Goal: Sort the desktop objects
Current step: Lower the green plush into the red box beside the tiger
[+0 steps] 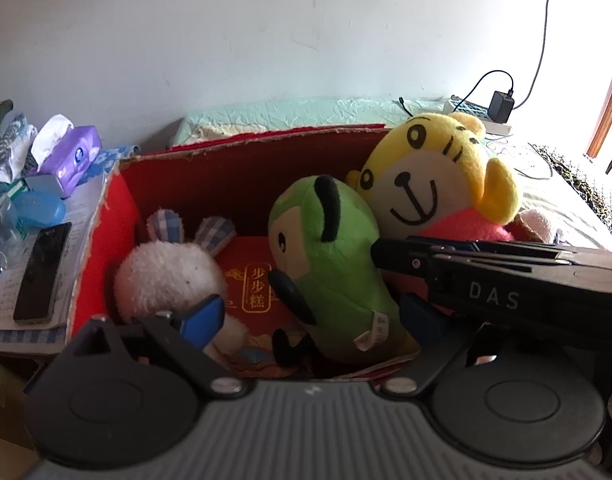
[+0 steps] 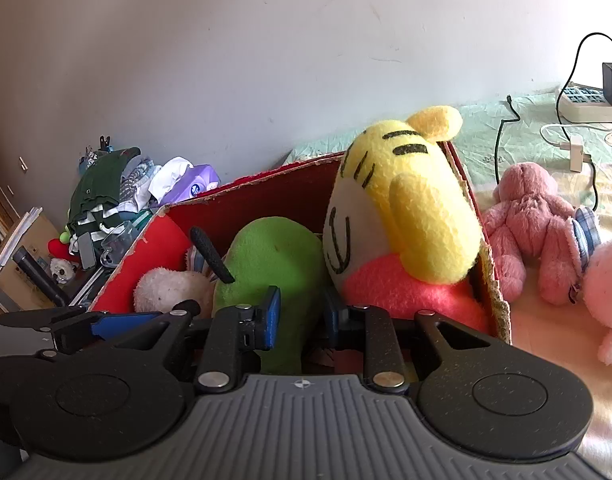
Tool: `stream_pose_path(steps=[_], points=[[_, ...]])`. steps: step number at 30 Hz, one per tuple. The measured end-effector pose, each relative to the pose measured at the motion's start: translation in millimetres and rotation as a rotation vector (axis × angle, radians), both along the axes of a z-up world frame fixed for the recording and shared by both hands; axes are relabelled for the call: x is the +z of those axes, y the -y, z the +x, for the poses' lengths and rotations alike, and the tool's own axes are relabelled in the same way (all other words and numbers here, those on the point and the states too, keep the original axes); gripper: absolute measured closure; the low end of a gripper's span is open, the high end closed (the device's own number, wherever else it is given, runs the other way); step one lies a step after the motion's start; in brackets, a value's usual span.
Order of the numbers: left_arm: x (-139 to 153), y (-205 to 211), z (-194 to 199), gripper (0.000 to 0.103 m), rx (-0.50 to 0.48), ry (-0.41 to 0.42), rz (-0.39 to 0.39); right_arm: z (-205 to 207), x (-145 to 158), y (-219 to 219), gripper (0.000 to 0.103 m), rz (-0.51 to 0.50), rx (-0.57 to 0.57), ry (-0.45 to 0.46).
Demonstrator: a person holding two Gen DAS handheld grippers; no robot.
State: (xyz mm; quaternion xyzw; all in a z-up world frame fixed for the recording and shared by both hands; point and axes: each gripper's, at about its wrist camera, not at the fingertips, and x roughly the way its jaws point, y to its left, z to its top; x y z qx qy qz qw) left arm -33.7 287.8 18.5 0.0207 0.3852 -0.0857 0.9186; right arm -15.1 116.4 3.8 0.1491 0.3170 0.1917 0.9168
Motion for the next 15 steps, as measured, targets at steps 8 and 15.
stream_pose_path(steps=[8, 15], points=[[2, 12, -10, 0.008, -0.003, 0.099, 0.105, -1, -2, -5, 0.079, -0.040, -0.004, 0.033], [2, 12, -11, 0.008, -0.005, 0.110, 0.115, -2, -3, -5, 0.078, -0.040, -0.008, 0.056]])
